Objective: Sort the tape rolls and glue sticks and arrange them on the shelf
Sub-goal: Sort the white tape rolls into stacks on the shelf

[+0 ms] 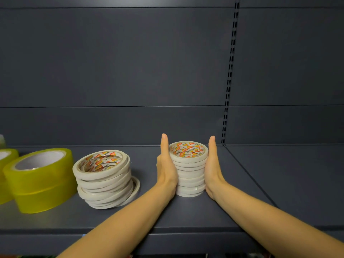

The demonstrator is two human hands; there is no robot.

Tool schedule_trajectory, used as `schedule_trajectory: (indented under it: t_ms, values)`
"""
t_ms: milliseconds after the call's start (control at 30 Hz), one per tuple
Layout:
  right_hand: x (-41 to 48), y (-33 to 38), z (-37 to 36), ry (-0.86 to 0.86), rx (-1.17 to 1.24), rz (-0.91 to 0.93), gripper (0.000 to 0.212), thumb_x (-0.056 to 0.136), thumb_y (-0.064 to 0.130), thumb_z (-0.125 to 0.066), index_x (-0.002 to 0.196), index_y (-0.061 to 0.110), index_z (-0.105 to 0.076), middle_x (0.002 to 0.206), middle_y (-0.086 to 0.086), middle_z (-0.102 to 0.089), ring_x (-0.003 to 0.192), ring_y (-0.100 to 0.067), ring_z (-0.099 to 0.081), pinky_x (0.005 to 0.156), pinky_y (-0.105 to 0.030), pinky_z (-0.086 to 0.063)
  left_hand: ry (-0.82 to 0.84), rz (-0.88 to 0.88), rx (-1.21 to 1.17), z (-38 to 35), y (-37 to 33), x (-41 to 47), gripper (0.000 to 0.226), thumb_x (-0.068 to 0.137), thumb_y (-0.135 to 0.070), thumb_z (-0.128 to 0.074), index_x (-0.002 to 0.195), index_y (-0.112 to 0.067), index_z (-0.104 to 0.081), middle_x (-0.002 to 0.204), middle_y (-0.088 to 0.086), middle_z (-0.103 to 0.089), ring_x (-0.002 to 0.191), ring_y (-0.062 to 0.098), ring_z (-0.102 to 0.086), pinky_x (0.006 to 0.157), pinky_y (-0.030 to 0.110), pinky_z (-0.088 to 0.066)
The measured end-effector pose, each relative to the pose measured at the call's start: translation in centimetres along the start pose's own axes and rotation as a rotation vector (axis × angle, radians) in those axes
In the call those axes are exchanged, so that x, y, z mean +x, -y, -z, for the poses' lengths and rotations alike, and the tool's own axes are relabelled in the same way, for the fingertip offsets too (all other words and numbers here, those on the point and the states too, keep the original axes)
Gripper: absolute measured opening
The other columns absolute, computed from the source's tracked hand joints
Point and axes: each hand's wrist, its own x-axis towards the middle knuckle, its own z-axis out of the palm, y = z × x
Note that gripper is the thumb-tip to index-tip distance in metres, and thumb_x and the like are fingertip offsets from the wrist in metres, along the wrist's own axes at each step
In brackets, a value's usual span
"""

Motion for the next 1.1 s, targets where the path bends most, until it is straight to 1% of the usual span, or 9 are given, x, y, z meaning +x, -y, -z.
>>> schedule_trajectory:
  t_ms: [133, 233, 300, 500, 633, 767, 833, 967, 1100]
  values:
    - [0.12, 0.03, 0.09, 0.018, 0.003, 0.016, 0.088, 0.077, 0.082, -0.023, 0.11, 0.015, -0.069, 0.105, -0.008, -0.072, 0.103, -0.026, -0.066, 0.1, -0.044, -0.047, 0.021, 0.002, -0.006, 0.21, -0.14, 0.13, 0.102, 0.05, -0.088, -0.042, 0.101, -0.005, -0.072, 0.104, 0.017, -0.071, 0.105, 0.033, -0.065, 0.103, 0.048, -0.043]
    - [-0.05, -0.04, 0.14, 0.034, 0.042, 0.039, 0.086, 0.08, 0.08, -0.023, 0.104, 0.014, -0.072, 0.101, -0.008, -0.074, 0.1, -0.025, -0.068, 0.099, -0.045, -0.047, 0.051, -0.02, -0.019, 0.3, -0.2, 0.06, 0.097, 0.06, -0.086, -0.038, 0.1, -0.004, -0.072, 0.104, 0.017, -0.071, 0.104, 0.033, -0.065, 0.104, 0.048, -0.043]
    - [0.0, -0.1, 0.02, 0.03, 0.046, 0.043, 0.086, 0.079, 0.081, -0.023, 0.107, 0.014, -0.07, 0.103, -0.008, -0.073, 0.102, -0.026, -0.067, 0.099, -0.045, -0.047, 0.06, -0.028, -0.024, 0.3, -0.15, -0.04, 0.095, 0.065, -0.085, -0.036, 0.1, -0.005, -0.072, 0.105, 0.017, -0.071, 0.105, 0.033, -0.065, 0.104, 0.048, -0.042]
    - [-0.04, 0.04, -0.41, 0.011, 0.028, 0.02, 0.097, 0.066, 0.089, -0.025, 0.115, 0.016, -0.066, 0.11, -0.008, -0.07, 0.107, -0.026, -0.064, 0.101, -0.044, -0.046, 0.007, -0.058, 0.019, 0.1, -0.1, -0.05, 0.089, 0.055, -0.085, -0.042, 0.088, -0.009, -0.076, 0.097, 0.015, -0.073, 0.099, 0.03, -0.068, 0.102, 0.048, -0.045]
    - [-0.12, 0.3, -0.37, 0.037, 0.022, 0.019, 0.093, 0.075, 0.084, -0.022, 0.113, 0.013, -0.068, 0.108, -0.01, -0.071, 0.104, -0.028, -0.066, 0.1, -0.045, -0.046, 0.01, -0.049, 0.015, 0.0, -0.22, -0.22, 0.095, 0.053, -0.085, -0.043, 0.097, -0.006, -0.074, 0.101, 0.016, -0.072, 0.103, 0.032, -0.066, 0.103, 0.047, -0.043]
    - [-0.44, 0.43, -0.05, 0.068, 0.055, 0.055, 0.087, 0.085, 0.075, -0.018, 0.11, 0.009, -0.068, 0.099, -0.009, -0.074, 0.097, -0.024, -0.069, 0.09, -0.039, -0.052, 0.028, -0.071, -0.015, 0.28, -0.38, -0.29, 0.085, 0.075, -0.078, -0.037, 0.097, -0.005, -0.073, 0.1, 0.017, -0.072, 0.102, 0.033, -0.067, 0.099, 0.046, -0.047]
    - [-0.59, 0.45, 0.05, 0.053, 0.046, 0.068, 0.085, 0.086, 0.074, -0.019, 0.108, 0.009, -0.069, 0.097, -0.009, -0.074, 0.095, -0.023, -0.07, 0.089, -0.039, -0.053, 0.045, -0.06, -0.033, 0.28, -0.5, -0.4, 0.08, 0.078, -0.075, -0.037, 0.093, -0.005, -0.074, 0.099, 0.017, -0.073, 0.1, 0.032, -0.068, 0.096, 0.044, -0.05]
    - [-0.6, 0.34, -0.19, -0.01, 0.025, 0.022, 0.086, 0.08, 0.08, -0.021, 0.108, 0.014, -0.07, 0.106, -0.009, -0.072, 0.102, -0.026, -0.066, 0.098, -0.044, -0.048, 0.0, -0.06, 0.04, -0.12, -0.49, -0.7, 0.093, 0.058, -0.082, -0.043, 0.101, -0.004, -0.071, 0.104, 0.018, -0.071, 0.105, 0.034, -0.064, 0.103, 0.049, -0.043]
    - [-0.52, 0.35, -0.4, -0.105, -0.022, 0.012, 0.098, 0.064, 0.09, -0.021, 0.12, 0.022, -0.063, 0.131, -0.008, -0.057, 0.121, -0.026, -0.054, 0.105, -0.046, -0.041, -0.112, -0.097, 0.122, -0.02, -0.34, -0.27, 0.091, 0.053, -0.085, -0.04, 0.095, -0.011, -0.073, 0.1, 0.011, -0.073, 0.103, 0.031, -0.064, 0.102, 0.049, -0.042]
